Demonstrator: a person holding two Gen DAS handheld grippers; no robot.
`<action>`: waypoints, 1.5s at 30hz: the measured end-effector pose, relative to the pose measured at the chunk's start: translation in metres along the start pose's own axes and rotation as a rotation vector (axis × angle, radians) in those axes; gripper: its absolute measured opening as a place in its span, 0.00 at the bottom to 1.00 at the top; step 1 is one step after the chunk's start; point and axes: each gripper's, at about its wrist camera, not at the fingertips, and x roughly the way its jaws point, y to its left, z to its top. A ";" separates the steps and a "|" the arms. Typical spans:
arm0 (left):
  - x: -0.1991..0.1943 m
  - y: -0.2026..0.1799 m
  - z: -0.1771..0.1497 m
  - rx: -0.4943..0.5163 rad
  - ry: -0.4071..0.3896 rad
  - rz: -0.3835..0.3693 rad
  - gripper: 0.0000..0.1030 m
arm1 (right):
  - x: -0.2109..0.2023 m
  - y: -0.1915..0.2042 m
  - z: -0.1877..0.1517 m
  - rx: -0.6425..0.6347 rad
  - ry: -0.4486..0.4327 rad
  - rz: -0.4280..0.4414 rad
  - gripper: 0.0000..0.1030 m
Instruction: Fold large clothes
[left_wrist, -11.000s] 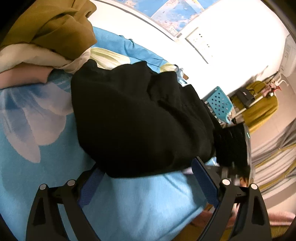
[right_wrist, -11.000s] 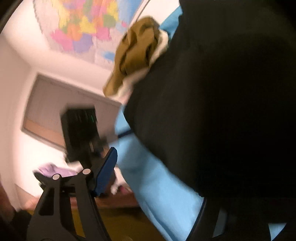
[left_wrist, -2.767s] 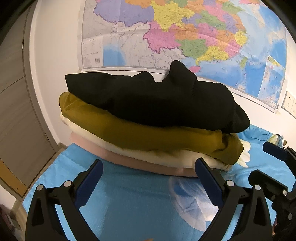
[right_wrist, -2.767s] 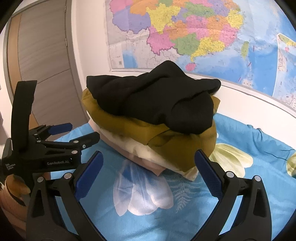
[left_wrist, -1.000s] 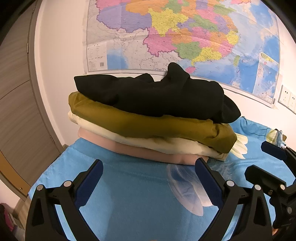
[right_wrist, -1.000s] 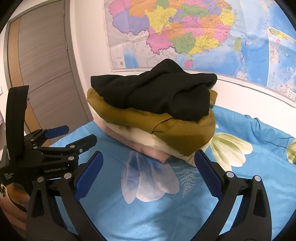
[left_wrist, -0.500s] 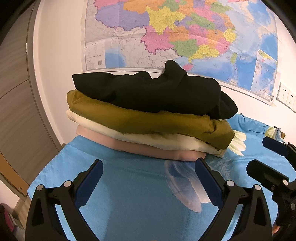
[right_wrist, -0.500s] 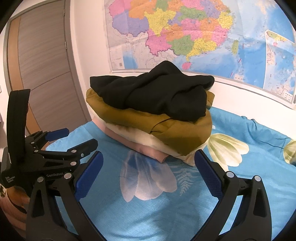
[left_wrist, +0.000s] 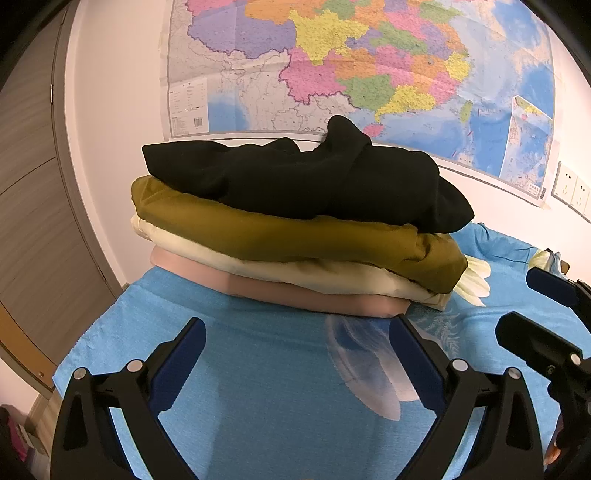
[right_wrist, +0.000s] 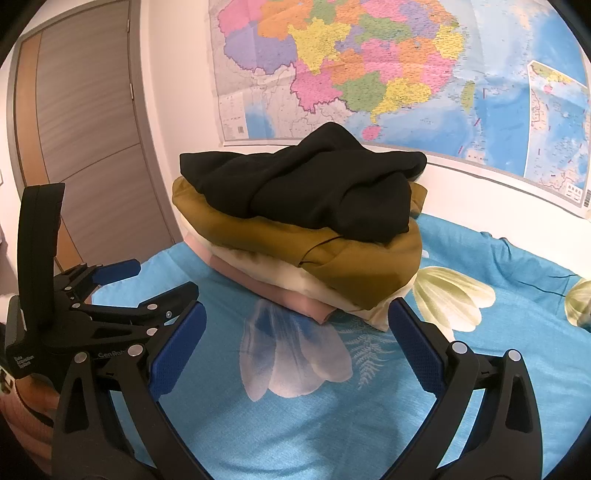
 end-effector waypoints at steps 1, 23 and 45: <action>0.000 0.000 0.000 0.000 0.000 -0.001 0.93 | 0.000 0.000 0.000 0.000 -0.001 0.000 0.95; 0.004 -0.005 0.000 0.015 0.003 -0.004 0.93 | 0.000 0.000 0.000 0.014 0.004 0.003 0.95; 0.004 -0.004 -0.004 0.013 0.011 -0.001 0.93 | 0.002 -0.001 -0.005 0.026 0.006 0.005 0.95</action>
